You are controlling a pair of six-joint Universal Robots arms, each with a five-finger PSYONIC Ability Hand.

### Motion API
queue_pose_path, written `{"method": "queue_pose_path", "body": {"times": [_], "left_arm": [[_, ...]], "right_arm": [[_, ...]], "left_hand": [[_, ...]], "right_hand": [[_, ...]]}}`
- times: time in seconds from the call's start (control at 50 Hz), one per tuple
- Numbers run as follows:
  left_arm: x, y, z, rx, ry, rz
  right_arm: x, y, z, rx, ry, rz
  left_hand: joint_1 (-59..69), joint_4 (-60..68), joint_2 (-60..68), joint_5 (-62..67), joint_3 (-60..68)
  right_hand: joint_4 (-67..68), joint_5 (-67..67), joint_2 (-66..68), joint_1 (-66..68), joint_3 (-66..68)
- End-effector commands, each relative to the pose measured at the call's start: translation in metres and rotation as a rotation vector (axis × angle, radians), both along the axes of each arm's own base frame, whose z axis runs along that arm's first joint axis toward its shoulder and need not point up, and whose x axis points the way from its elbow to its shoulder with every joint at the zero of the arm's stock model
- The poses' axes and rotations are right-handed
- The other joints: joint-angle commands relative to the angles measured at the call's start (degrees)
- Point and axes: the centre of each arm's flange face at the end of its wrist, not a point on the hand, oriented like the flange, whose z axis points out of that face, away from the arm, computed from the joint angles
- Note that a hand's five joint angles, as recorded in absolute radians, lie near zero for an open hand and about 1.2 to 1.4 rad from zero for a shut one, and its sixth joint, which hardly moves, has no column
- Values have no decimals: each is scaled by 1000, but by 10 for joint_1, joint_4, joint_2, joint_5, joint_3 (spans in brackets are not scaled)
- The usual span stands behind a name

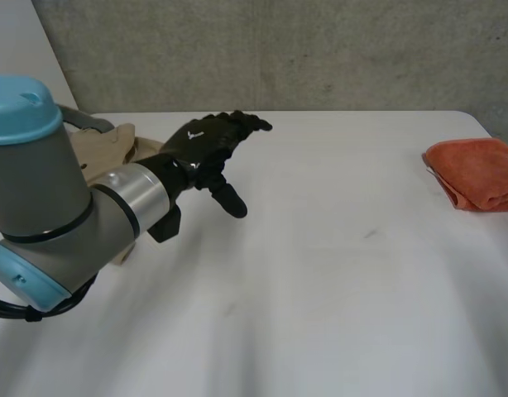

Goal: Fold the laundry.

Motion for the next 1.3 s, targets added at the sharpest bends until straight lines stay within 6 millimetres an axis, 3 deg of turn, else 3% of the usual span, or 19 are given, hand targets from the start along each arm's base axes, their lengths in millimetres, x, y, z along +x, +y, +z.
{"method": "queue_pose_path", "body": {"times": [0.02,0.04,0.1,0.12,0.22,0.3,0.32,0.34,0.42,0.54,0.66,0.84,0.92,0.94,1.0,1.06,1.14,1.22,1.3], "left_arm": [[19,-10,29,-80,30,61],[23,-14,32,-92,33,77],[41,-34,40,-136,37,148],[49,-42,40,-147,29,175],[95,-89,28,-209,-92,345],[123,-127,-6,-218,-261,429],[131,-141,-23,-220,-331,437],[134,-146,-30,-221,-359,437],[146,-172,-69,-220,-484,429],[159,-203,-117,-234,-603,406],[156,-215,-136,-263,-629,358],[149,-221,-151,-276,-604,287],[144,-222,-155,-281,-603,278],[143,-223,-154,-286,-607,289],[140,-224,-153,-292,-616,306],[136,-223,-151,-293,-631,335],[115,-210,-139,-302,-641,345],[82,-173,-125,-291,-602,243],[39,-117,-92,-257,-454,112]], "right_arm": [[22,21,92,-196,214,-23],[51,30,107,-247,195,32],[95,48,122,-306,146,130],[124,60,125,-325,104,206],[192,104,108,-289,-37,418],[239,157,98,-256,-104,596],[246,167,94,-247,-107,623],[259,184,83,-219,-112,672],[279,218,50,-134,-110,749],[279,242,15,-34,-101,780],[269,249,-4,20,-94,763],[262,260,-13,59,-94,763],[252,255,-17,68,-94,730],[250,254,-17,69,-95,723],[244,252,-17,67,-96,705],[241,252,-17,68,-97,697],[234,248,-14,61,-100,673],[227,241,-5,34,-105,646],[220,233,7,-7,-107,618]], "left_hand": [[-12,-8,-9,-21,-13],[-14,-10,-11,-23,-15],[-14,-10,-11,-23,-15],[-14,-10,-11,-23,-15],[-15,-12,-13,-25,-16],[-17,-14,-14,-26,-18],[-17,-14,-14,-26,-18],[-17,-14,-14,-26,-18],[-19,-15,-16,-28,-20],[-19,-15,-16,-28,-20],[-19,-15,-16,-28,-20],[40,43,43,31,39],[251,255,254,242,250],[442,445,445,432,441],[678,682,681,669,677],[679,683,682,670,678],[679,683,682,670,678],[679,683,682,670,678],[679,683,682,670,678]], "right_hand": [[-35,-42,-27,-17,-21],[-35,-42,-27,-17,-21],[-35,-42,-27,-17,-21],[-35,-42,-27,-17,-21],[-35,-42,-27,-17,-21],[-35,-42,-27,-17,-21],[-35,-42,-27,-17,-21],[-35,-42,-27,-17,-21],[-35,-42,-27,-17,-21],[-35,-42,-27,-17,-21],[-35,-42,-27,-17,-21],[-35,-42,-27,-17,-21],[-35,-42,-27,-17,-21],[-35,-42,-27,-17,-21],[-35,-42,-27,-17,-21],[-35,-42,-27,-17,-21],[-35,-42,-27,-17,-21],[-35,-42,-27,-17,-21],[-35,-42,-27,-17,-21]]}}
